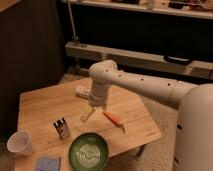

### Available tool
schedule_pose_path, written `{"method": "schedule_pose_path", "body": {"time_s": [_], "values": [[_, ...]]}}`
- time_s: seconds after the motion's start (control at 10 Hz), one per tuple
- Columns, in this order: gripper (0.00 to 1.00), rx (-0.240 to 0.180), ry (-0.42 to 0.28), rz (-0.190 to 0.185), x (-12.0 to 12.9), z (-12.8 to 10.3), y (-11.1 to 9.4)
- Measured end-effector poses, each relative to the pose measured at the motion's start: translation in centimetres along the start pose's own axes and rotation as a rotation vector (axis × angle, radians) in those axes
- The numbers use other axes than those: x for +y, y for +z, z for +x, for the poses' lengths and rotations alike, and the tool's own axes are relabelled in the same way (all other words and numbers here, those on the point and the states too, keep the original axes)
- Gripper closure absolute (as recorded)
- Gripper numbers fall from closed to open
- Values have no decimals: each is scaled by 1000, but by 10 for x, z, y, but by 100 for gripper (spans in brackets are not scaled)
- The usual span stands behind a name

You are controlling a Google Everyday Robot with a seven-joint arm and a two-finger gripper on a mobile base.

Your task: Knock the eraser over

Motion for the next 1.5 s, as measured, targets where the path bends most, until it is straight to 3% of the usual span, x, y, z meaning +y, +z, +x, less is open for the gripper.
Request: {"method": "schedule_pose_path", "body": {"time_s": [0.1, 0.3, 0.6, 0.7, 0.9, 1.1, 1.3, 1.5], "values": [[20, 13, -13, 9, -1, 0, -2], [28, 118, -97, 62, -9, -5, -15], [59, 376, -313, 192, -48, -17, -63], [72, 437, -381, 227, -68, -19, -80], [92, 430, -461, 243, -95, -20, -91], [100, 379, -522, 242, -114, -20, -81], [100, 309, -549, 238, -121, -18, -56], [100, 209, -550, 236, -120, -17, -8]]}}
